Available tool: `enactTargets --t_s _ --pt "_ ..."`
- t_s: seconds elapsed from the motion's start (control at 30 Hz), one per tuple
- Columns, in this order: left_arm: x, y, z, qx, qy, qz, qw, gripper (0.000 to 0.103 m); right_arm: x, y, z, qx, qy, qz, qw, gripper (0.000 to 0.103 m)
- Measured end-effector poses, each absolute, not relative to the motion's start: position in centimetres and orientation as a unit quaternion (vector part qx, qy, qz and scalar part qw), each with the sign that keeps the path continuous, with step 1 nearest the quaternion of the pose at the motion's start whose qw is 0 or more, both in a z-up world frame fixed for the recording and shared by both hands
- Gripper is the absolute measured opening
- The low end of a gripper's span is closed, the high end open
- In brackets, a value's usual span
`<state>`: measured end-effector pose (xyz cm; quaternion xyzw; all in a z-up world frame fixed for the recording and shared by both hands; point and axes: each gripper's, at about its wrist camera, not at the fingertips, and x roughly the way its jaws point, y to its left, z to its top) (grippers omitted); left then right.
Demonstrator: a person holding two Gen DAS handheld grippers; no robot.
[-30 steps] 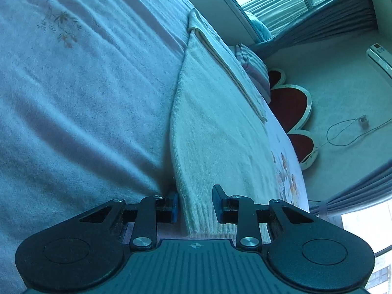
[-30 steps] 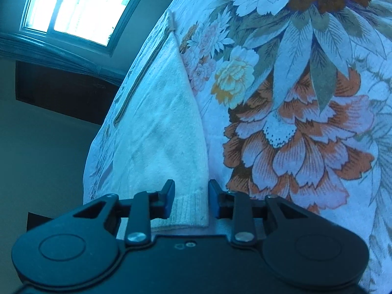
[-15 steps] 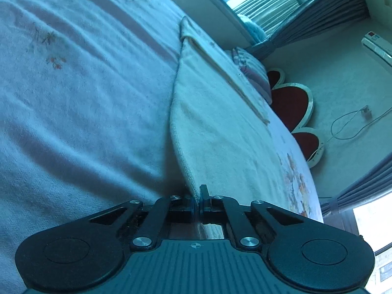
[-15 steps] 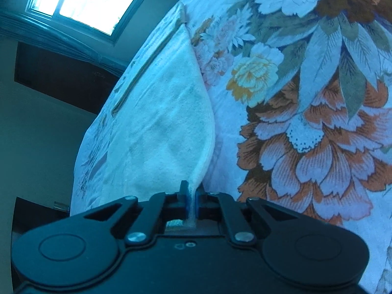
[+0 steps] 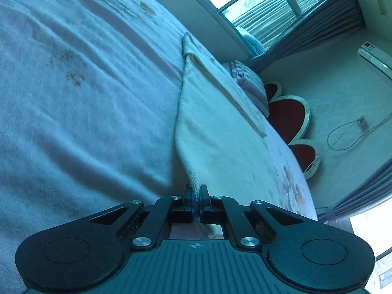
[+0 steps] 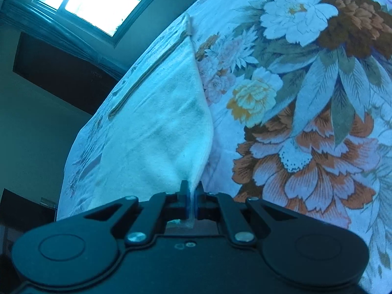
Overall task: Fold small clothes
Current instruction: 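Lift the hem with both grippers and fold it toward the collar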
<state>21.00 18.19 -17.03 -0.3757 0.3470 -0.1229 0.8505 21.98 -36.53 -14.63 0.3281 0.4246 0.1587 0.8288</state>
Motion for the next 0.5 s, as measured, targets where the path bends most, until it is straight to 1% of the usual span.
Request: enactTargets --t_s 0.1,0.17,0.27,0.37,0.47,0.5 --pt "21.8 18.7 -14.3 -0.371 0.312 -0.129 0.865 0.003 22.4 -36.2 -11.9 0.309 0.394 0.171 0.849 0.005" --pt "22.9 19.2 -12.4 -0.367 0.291 -0.133 0.873 0.000 23.1 -36.0 -9.7 0.294 0.371 0.180 0.862 0.005" --pt "25.3 19.6 -10.2 -0.361 0.277 -0.147 0.878 0.000 25.3 -35.4 -7.2 0.271 0.352 0.189 0.876 0.005" --pt "26.6 19.4 -9.9 -0.339 0.315 -0.151 0.874 0.000 28.0 -34.7 -6.1 0.242 0.379 0.190 0.873 0.005" --pt "25.3 19.1 -12.1 -0.323 0.370 -0.129 0.861 0.001 28.7 -34.6 -7.4 0.207 0.424 0.174 0.864 0.005" --pt "24.7 18.9 -13.1 -0.325 0.386 -0.121 0.855 0.003 28.5 -34.9 -8.1 0.210 0.437 0.173 0.858 0.006"
